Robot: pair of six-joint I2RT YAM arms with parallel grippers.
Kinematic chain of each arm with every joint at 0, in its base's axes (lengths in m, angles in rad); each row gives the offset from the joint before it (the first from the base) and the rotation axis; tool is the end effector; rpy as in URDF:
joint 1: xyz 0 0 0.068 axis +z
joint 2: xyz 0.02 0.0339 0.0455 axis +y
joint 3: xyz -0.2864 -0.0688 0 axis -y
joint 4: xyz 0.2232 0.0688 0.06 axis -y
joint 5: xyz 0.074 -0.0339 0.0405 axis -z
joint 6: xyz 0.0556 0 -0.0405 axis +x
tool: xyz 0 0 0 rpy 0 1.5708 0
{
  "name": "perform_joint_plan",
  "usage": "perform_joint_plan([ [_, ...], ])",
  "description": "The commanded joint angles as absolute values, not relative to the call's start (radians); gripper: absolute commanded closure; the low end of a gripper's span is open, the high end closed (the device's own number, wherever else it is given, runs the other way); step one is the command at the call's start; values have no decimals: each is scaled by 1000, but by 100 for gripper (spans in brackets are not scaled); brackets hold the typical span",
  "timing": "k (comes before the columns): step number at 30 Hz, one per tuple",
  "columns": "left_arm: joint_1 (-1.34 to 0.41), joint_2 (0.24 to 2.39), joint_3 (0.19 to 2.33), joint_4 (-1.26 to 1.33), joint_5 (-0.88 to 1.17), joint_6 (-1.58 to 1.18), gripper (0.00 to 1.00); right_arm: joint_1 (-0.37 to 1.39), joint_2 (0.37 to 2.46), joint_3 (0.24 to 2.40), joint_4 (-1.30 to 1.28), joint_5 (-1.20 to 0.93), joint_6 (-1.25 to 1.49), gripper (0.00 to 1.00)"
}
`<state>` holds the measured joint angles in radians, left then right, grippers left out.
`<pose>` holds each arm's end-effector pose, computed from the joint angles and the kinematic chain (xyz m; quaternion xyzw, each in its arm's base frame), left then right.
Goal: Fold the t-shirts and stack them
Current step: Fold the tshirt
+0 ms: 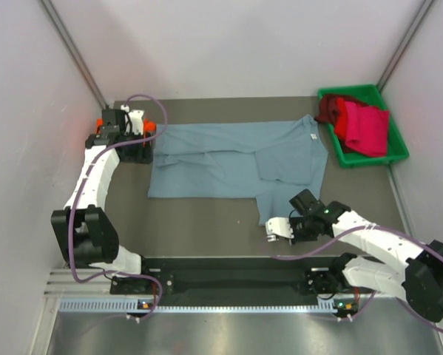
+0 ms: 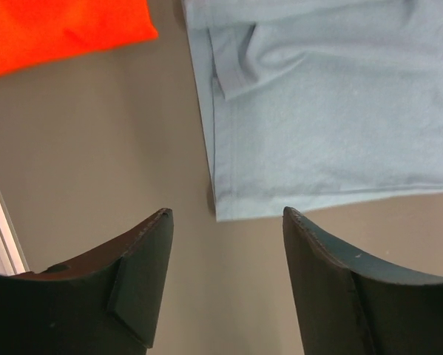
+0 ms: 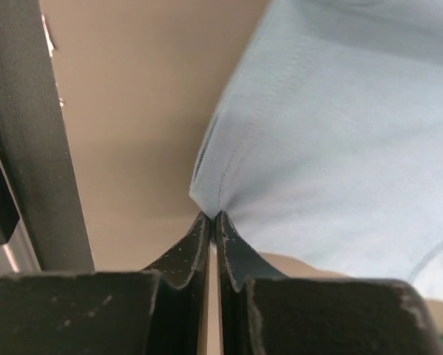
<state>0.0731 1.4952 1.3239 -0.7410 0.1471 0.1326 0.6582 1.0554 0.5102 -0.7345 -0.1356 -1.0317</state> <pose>0.3072 0.0143 0.3181 0.0518 0.9426 -0.0361 0.3279 0.1045 0.0903 0.1746 -0.7449 0.6479 0.0390 0.1546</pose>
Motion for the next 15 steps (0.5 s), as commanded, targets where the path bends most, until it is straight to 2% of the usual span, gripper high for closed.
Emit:
perform_joint_plan([
  [1, 95, 1494, 1380, -854, 141, 86, 35, 658, 1009, 592, -784, -121, -987, 100],
  [4, 127, 1496, 1376, -962, 169, 54, 36, 637, 979, 658, -802, -115, -950, 100],
  [9, 178, 1499, 1295, -999, 210, 37, 27, 600, 931, 719, -773, -124, -873, 100],
  [15, 276, 1607, 1278, -1005, 371, -27, 32, 565, 934, 735, -761, -95, -885, 100],
])
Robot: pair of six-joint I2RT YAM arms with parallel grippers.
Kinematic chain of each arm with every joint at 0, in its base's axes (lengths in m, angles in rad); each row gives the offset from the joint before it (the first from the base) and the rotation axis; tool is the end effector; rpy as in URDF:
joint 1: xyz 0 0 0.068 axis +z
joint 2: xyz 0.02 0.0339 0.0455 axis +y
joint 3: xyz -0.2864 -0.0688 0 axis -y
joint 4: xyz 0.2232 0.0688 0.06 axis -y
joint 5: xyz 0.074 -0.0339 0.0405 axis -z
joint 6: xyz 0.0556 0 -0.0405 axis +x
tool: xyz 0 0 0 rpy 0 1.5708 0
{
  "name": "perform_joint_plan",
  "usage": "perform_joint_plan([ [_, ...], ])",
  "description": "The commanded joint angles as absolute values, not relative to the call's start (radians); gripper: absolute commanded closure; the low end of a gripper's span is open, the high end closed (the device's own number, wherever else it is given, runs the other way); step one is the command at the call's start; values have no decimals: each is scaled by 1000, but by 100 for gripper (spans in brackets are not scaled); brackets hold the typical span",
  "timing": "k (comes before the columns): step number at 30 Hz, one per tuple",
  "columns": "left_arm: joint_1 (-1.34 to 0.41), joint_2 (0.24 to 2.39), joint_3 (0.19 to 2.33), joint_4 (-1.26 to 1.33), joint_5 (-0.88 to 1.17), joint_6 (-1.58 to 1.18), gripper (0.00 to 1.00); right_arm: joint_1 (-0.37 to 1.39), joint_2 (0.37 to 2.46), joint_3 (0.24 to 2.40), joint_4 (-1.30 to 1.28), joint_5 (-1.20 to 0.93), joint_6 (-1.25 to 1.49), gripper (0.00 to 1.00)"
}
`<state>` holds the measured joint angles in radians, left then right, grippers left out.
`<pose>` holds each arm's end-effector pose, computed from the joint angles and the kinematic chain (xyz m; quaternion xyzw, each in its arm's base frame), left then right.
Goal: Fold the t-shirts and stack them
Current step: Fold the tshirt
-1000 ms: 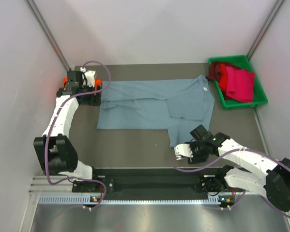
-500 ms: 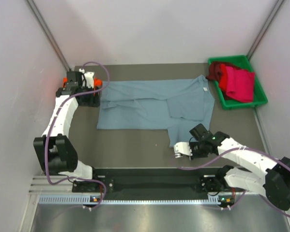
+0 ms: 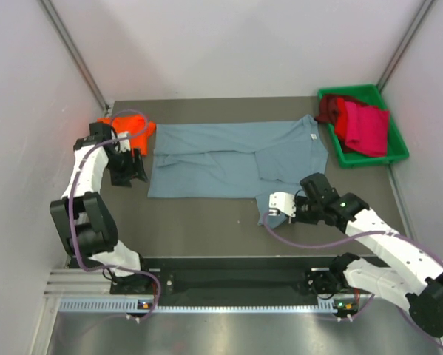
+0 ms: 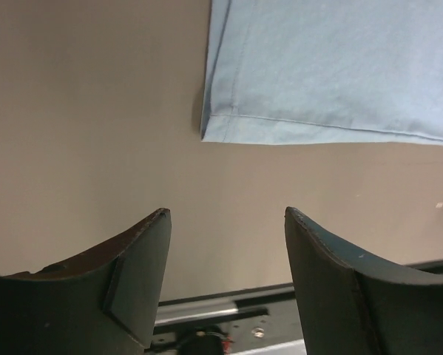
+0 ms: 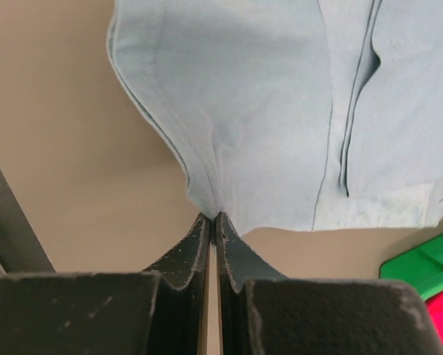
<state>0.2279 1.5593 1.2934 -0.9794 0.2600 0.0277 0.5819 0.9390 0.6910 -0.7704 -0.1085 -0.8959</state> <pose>0.2844 0.0513 0.2781 -0.0769 0.9757 -0.1064 0.1757 0.1218 0.0874 0.2379 -0.6579 0.7002 0.0089 0.2771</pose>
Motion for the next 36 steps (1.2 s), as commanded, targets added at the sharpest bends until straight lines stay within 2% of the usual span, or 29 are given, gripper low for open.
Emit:
perform_joint_plan([
  [1, 284, 1618, 1276, -1000, 382, -37, 32, 561, 936, 736, -758, -95, -887, 100],
  [9, 334, 1802, 1305, -985, 445, -29, 32, 525, 937, 746, -723, -104, -861, 100],
  [16, 334, 1917, 1405, -1000, 482, -15, 36, 489, 927, 726, -715, -106, -850, 100],
  [24, 334, 1973, 1437, -999, 506, -9, 51, 456, 934, 715, -701, -115, -838, 100],
  [36, 333, 2051, 1483, -1006, 538, -9, 57, 423, 986, 732, -658, -118, -848, 100],
])
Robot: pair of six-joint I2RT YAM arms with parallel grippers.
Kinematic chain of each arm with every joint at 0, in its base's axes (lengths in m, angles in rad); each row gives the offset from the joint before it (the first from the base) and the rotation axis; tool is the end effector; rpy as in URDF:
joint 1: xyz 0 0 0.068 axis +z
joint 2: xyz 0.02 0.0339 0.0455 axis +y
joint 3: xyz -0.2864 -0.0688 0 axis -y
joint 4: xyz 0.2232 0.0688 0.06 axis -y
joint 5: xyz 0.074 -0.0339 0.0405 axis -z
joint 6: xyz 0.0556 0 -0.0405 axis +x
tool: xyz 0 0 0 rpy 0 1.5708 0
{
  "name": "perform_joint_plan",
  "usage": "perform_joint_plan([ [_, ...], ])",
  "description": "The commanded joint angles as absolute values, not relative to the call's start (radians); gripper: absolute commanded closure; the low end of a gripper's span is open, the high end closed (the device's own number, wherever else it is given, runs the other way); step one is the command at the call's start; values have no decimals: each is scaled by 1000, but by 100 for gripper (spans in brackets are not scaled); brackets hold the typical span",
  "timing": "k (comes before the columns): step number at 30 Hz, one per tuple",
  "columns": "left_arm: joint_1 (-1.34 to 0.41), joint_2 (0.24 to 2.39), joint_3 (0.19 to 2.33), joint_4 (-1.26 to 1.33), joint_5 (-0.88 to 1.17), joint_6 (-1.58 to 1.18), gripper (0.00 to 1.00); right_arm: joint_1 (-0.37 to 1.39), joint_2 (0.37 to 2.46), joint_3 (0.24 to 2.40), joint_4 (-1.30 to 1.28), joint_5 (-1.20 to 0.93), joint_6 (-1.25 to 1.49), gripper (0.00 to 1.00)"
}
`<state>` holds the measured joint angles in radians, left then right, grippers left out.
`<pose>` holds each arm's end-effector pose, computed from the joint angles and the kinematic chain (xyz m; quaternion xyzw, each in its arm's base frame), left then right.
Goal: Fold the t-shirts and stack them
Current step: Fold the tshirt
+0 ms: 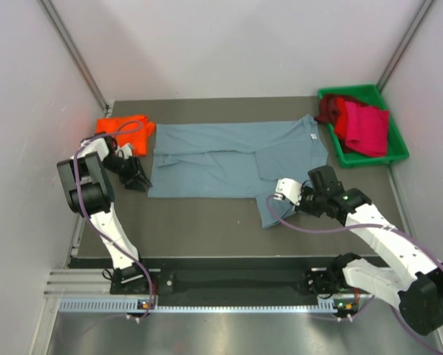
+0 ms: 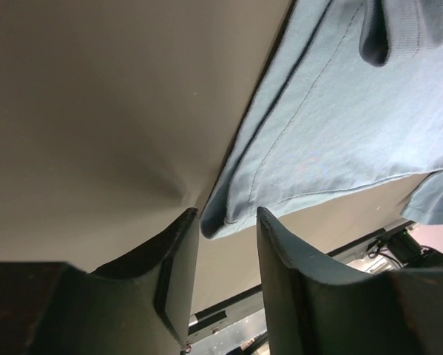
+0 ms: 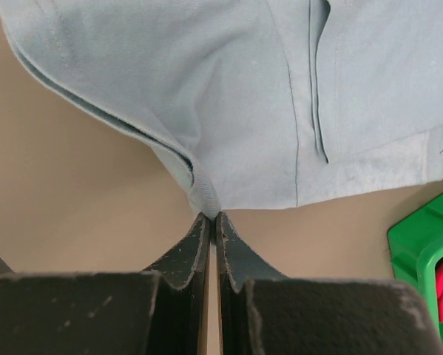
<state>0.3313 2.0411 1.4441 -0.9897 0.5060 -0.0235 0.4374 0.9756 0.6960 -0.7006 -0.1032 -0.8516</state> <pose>0.3550 0.0936 0.1703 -0.1728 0.9526 -0.2485 0.0308 0.1448 0.0740 0.2393 -0.5860 0.7548 -0.0115 0.2946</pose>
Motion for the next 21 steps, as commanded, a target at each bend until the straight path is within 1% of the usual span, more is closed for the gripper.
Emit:
perform_joint_plan([
  [1, 334, 2054, 1485, -1006, 543, -9, 58, 422, 989, 733, -652, -118, -847, 100],
  [2, 334, 2054, 1485, -1006, 548, -9, 62, 420, 992, 733, -650, -117, -847, 100],
  [7, 331, 2060, 1474, -1006, 574, -8, 64, 416, 999, 727, -637, -120, -847, 100],
  [10, 331, 2057, 1474, -1014, 586, 14, 70, 414, 1002, 727, -632, -120, -847, 100],
  [14, 333, 2052, 1463, -1014, 603, 20, 71, 413, 1003, 726, -626, -118, -847, 100],
  [16, 330, 2046, 1451, -1012, 610, 20, 74, 411, 1000, 721, -623, -118, -848, 100],
  [21, 330, 2026, 1427, -1012, 632, 20, 74, 410, 993, 710, -620, -120, -847, 100],
])
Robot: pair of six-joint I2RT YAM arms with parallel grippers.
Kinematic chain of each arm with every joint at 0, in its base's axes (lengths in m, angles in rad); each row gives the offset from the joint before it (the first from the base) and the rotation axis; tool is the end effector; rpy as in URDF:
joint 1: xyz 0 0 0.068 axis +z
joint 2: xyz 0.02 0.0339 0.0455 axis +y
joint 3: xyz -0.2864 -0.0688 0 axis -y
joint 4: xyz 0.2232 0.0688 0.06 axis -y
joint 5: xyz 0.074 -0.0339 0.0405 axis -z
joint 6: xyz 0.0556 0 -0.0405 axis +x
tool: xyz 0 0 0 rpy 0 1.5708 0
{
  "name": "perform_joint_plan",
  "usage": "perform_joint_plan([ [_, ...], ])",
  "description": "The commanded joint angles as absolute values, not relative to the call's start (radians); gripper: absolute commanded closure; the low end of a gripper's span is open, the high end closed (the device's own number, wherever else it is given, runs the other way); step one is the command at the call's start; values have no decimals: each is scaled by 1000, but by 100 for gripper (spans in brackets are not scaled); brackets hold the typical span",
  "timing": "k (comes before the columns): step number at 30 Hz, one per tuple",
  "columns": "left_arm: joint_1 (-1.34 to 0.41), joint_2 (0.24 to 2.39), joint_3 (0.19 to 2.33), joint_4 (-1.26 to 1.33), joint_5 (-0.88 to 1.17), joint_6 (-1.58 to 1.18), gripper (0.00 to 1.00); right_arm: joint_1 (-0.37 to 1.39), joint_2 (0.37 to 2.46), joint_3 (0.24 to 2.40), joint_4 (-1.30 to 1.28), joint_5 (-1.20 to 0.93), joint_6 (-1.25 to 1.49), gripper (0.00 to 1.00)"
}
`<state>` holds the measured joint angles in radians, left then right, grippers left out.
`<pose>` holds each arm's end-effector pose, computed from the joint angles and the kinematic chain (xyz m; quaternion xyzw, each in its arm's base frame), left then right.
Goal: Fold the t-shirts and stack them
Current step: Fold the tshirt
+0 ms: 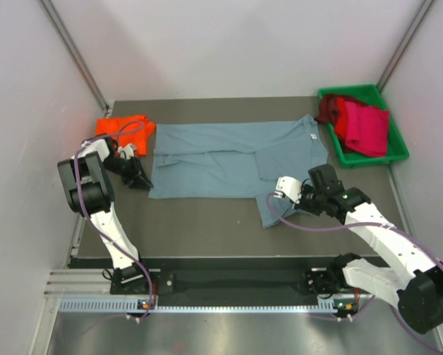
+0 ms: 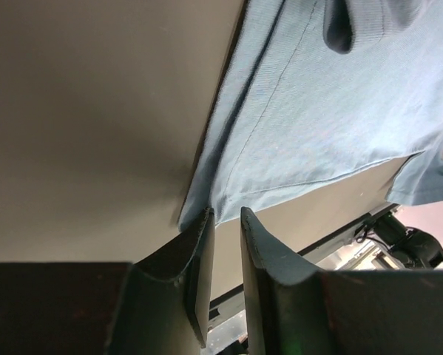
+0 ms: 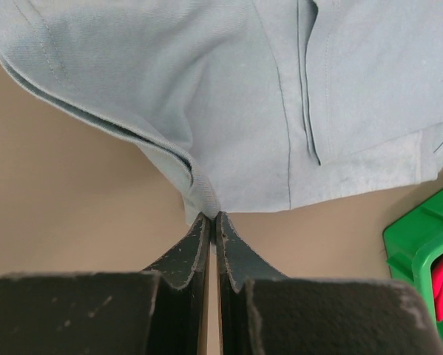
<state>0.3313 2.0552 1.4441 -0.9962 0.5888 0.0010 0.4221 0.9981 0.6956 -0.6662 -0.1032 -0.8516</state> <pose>0.3563 0.0899 0.1679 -0.1625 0.9429 -0.2890 0.0308 0.1518 0.0744 0.2384 -0.5795 0.7577 -0.0150 0.2998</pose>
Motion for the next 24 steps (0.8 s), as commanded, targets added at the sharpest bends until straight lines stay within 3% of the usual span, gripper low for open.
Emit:
perform_joint_plan([
  [1, 330, 2023, 1417, -1012, 632, 18, 74, 408, 989, 709, -617, -118, -847, 100],
  [7, 327, 2020, 1404, -1020, 630, 20, 78, 405, 980, 707, -612, -121, -842, 100],
  [13, 328, 2023, 1410, -1029, 598, 25, 75, 400, 970, 707, -617, -118, -841, 100],
  [15, 325, 2016, 1411, -1019, 585, 17, 68, 399, 966, 709, -621, -120, -836, 100],
  [19, 327, 2016, 1417, -1020, 575, 20, 67, 396, 956, 706, -626, -121, -833, 100],
  [24, 325, 2014, 1404, -1022, 604, 28, 81, 387, 953, 703, -626, -124, -827, 100],
])
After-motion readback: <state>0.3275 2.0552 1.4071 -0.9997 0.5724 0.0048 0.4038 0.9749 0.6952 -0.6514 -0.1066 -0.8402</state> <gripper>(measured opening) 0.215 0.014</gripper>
